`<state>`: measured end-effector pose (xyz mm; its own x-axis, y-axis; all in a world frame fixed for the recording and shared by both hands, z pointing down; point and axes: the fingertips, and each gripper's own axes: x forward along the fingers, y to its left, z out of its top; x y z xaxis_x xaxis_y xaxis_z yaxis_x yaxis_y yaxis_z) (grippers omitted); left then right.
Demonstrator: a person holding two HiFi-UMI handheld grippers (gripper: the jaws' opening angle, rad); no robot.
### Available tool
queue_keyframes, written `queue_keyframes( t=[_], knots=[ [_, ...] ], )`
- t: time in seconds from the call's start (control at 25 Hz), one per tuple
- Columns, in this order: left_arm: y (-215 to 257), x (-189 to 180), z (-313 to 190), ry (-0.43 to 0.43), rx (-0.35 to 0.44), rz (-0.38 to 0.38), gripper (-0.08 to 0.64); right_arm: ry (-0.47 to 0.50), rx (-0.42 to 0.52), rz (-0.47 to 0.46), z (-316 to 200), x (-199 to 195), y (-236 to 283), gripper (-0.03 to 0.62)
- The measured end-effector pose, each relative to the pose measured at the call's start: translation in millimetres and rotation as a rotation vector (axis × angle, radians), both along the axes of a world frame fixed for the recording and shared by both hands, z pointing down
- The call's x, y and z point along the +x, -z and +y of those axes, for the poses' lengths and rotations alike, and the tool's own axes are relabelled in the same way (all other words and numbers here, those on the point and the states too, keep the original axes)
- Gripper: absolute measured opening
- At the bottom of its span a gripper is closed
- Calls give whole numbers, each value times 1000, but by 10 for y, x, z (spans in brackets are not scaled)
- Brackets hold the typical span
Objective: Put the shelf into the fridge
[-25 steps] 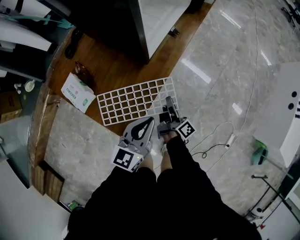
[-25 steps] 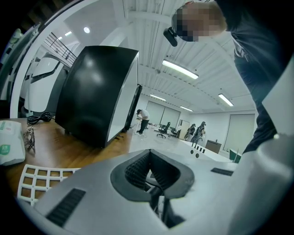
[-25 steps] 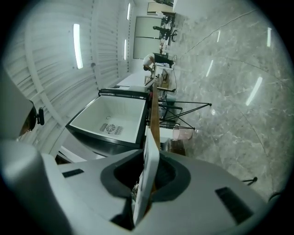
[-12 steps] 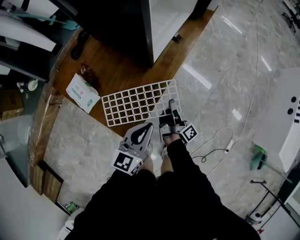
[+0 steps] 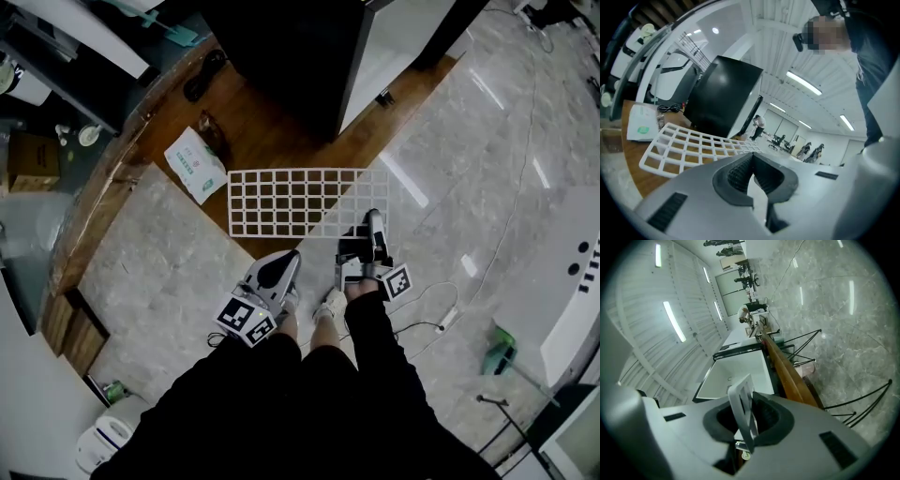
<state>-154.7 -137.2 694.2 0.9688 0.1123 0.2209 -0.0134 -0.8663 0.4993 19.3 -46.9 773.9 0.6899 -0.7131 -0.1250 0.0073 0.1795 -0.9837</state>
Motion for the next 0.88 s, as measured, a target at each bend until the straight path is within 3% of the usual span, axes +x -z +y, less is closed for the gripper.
queue_keyframes(
  t=[0.2,0.36,0.44,0.68,0.88],
  knots=[
    [283,-314,-158,149,-213,46,6,0,53,5,124,-61,624,38],
    [559,-536,-330,302,-506,176,8,4,86,20,171,-43,1094,38],
    [712,-646,-389,358,-626,249,52,0,105,25,240,-40,1303,38],
    [1217,-999,-379,394,-725,381,163,-16,131,45,611,-322,1938,38],
    [1355,-815,-636,419,-753,448,207,-7,114,23,568,-276,1992,38]
  ],
)
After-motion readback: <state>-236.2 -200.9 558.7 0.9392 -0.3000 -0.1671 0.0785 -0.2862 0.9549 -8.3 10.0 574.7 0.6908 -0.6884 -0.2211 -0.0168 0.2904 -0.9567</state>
